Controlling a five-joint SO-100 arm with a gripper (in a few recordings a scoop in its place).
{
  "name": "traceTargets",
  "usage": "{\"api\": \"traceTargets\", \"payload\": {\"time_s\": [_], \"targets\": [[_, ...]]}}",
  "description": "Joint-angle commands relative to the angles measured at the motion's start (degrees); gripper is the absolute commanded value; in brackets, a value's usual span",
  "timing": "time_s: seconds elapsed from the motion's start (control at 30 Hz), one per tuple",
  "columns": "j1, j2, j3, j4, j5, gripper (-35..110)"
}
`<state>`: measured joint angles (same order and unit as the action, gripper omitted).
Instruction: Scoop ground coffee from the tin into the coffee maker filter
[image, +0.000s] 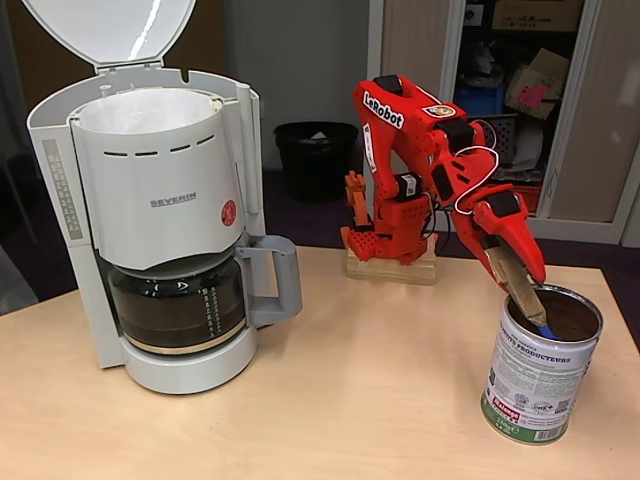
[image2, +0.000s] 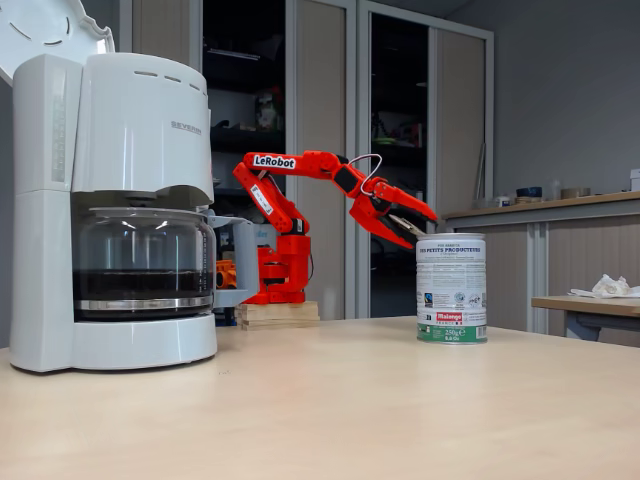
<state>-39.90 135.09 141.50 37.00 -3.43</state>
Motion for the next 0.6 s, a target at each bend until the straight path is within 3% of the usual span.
{"api": "traceTargets", "payload": {"time_s": [0.0,0.37,0.57], "targets": [[-0.2,0.3,-1.2,-0.8,0.4,21],[0.4,-0.4,-1.1,-1.6,1.5,19],[0.4,-0.5,-0.2,-3.1,3.1,8]]}}
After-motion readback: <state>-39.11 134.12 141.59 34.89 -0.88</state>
